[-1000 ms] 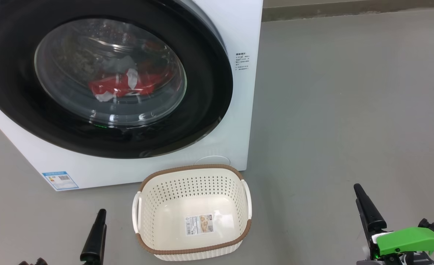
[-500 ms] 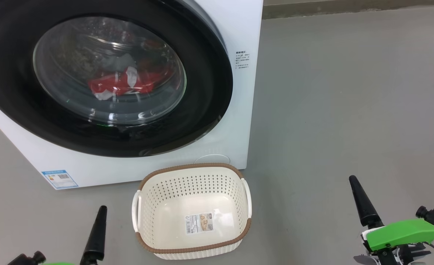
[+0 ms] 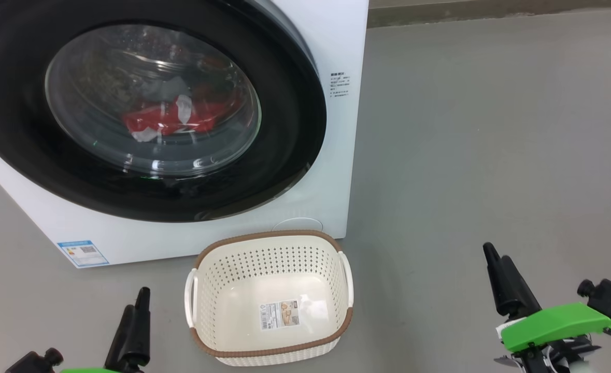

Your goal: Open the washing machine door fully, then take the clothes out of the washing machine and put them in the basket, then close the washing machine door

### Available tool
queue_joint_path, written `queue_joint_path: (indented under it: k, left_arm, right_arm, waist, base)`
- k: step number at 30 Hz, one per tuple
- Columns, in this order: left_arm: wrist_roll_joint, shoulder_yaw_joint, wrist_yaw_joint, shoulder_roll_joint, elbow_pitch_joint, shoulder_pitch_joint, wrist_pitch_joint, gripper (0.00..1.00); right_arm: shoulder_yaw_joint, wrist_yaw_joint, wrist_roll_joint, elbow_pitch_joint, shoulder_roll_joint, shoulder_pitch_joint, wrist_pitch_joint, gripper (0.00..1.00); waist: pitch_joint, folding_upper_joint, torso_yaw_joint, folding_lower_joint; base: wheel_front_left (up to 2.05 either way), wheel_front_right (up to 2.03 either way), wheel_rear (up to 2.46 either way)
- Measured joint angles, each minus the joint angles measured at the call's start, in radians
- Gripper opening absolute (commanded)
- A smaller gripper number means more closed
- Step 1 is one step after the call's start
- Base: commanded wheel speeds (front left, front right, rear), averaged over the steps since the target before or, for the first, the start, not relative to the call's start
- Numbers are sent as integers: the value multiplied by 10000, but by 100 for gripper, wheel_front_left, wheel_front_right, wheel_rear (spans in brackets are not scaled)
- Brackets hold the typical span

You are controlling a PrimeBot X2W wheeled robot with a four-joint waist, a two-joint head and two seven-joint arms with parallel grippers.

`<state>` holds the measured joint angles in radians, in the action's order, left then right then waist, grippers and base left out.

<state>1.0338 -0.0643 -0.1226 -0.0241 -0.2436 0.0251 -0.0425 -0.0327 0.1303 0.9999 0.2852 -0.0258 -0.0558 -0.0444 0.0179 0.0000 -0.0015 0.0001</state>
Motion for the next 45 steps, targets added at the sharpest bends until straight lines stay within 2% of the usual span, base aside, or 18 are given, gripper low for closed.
queue_joint_path:
  k: [45]
  left_arm:
    - [-4947, -280, -2, -27, 217, -57, -1283, 100]
  right_arm:
    - [489, 0, -5022, -303, -77, -160, -1237, 100]
  waist:
    - [-108, 0, 22, 0]
  base:
    - [0, 0, 0]
